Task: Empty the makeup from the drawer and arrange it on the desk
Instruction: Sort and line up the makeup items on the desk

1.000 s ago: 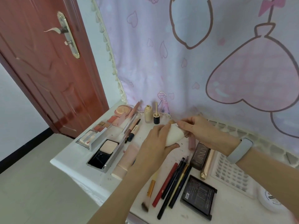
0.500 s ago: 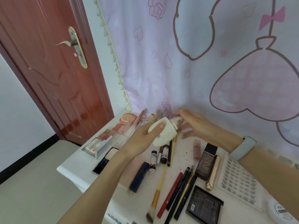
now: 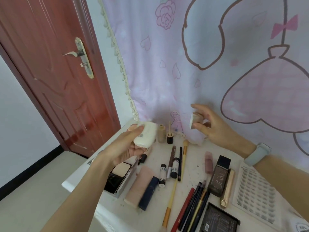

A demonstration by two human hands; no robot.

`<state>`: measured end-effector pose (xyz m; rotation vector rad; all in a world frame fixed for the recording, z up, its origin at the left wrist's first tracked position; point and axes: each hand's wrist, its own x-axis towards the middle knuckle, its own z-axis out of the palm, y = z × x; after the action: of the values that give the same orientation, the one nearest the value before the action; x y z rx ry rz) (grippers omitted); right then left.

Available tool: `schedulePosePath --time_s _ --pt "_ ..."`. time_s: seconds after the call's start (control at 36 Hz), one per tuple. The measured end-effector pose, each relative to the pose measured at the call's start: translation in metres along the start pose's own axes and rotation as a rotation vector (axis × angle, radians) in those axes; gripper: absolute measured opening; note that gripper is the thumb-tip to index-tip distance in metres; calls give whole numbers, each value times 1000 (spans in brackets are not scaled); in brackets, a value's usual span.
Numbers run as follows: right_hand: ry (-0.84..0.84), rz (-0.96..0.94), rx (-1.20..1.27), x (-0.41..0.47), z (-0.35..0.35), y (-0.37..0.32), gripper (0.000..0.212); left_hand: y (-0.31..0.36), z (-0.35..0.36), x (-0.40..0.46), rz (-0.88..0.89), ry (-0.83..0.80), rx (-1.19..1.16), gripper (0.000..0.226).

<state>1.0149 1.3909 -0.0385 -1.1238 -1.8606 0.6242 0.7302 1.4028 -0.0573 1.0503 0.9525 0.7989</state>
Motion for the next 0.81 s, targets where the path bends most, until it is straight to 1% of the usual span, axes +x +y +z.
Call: schedulePosePath --time_s 0.03,0.08,0.14,0.19,0.25,0.31,0.33,0.36,0.42,0.47,0.5,0.56,0.61,0.67,0.69,0.72,0.78,0.81 --pt "-4 26 -11 0 4 7 47 -1 0 1 18 13 -31 54" --pt "27 83 -35 -1 13 21 38 -2 2 6 59 57 -28 42" --pt "63 153 -42 -2 24 31 25 -3 5 14 98 171 120 34" --pt "53 202 -42 -3 36 40 18 -6 9 24 136 277 333 29" --pt "16 237 -57 -3 48 47 22 -7 14 34 163 317 485 25" --pt "-32 259 -79 -2 59 52 33 -10 17 44 179 339 559 22" --pt "-56 263 -80 -2 64 54 38 -12 18 49 181 352 599 19" --pt "-80 255 -85 0 68 56 38 -13 20 53 180 366 644 17" --pt "-122 208 -106 2 76 58 25 -16 23 60 179 402 745 22" --pt "-155 159 -153 5 84 62 11 -17 26 63 146 413 869 17" --pt "-171 139 -190 7 88 64 11 -18 27 63 131 399 923 14" --pt "-203 117 -258 11 94 69 12 -20 27 64 123 346 1011 22" --pt "-237 96 -307 15 97 72 23 -23 26 68 119 327 1081 34" --pt "-267 71 -342 17 99 75 26 -27 22 73 123 343 1128 68" --pt "-282 67 -352 18 99 75 26 -29 21 74 115 348 1148 81" --pt "-292 63 -358 20 100 77 27 -30 21 74 121 340 1158 80" --pt "-306 58 -367 22 101 79 27 -32 21 77 138 320 1177 43" --pt "-307 59 -365 23 101 80 27 -34 21 79 150 317 1210 42"
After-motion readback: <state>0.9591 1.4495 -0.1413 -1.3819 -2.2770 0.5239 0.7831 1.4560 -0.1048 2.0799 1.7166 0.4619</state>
